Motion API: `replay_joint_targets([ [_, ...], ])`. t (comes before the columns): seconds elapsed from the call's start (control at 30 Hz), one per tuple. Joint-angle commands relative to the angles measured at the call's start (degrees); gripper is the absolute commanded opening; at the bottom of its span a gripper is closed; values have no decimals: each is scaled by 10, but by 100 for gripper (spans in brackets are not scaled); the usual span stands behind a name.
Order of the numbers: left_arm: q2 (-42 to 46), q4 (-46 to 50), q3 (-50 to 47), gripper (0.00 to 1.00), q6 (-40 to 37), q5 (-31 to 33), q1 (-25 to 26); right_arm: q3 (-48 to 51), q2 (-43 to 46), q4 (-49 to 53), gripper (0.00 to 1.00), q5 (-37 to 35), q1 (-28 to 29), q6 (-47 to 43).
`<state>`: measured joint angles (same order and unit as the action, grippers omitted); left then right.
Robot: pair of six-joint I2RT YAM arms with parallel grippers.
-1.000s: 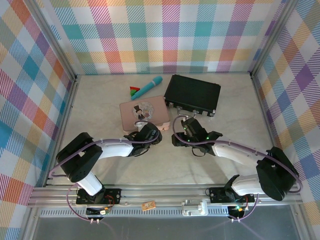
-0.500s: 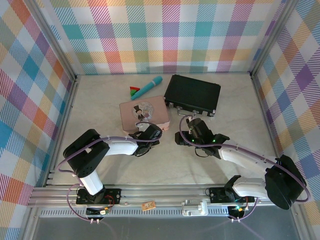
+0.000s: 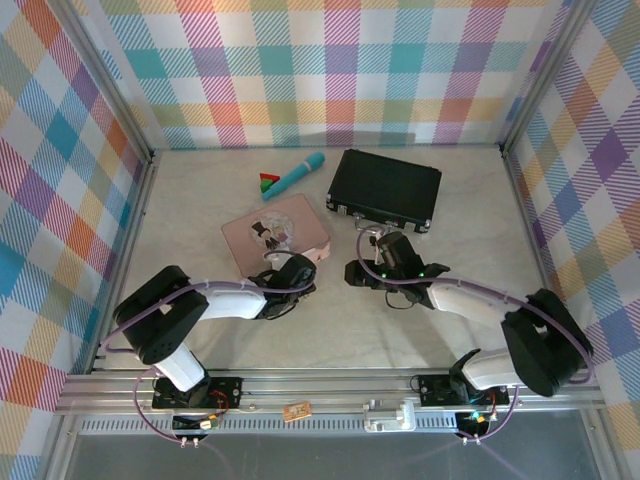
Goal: Unlock the padlock with the key
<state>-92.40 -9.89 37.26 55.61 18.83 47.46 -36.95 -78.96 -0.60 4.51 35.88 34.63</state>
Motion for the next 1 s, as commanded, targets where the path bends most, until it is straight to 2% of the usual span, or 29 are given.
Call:
replay_joint_targets([
  [0.0,45,-15,-19,0,61,3,2,-27,-46,-91,71,86,-16,26],
  [0.17,83,-21,-27,0,71,-2,2,-67,-127,-137,71,150,-18,37],
  [0.47,133,-34,-61,0,77,5,2,-143,-217,-183,67,184,-18,54],
  [0.67,170,-19,-63,0,98,23,1,-206,-282,-197,62,233,-17,68],
  [0.8,187,-15,-68,0,126,44,0,-214,-278,-201,61,249,-17,69],
  [0.97,204,-31,-75,0,140,70,-4,-163,-196,-167,61,229,-17,80],
])
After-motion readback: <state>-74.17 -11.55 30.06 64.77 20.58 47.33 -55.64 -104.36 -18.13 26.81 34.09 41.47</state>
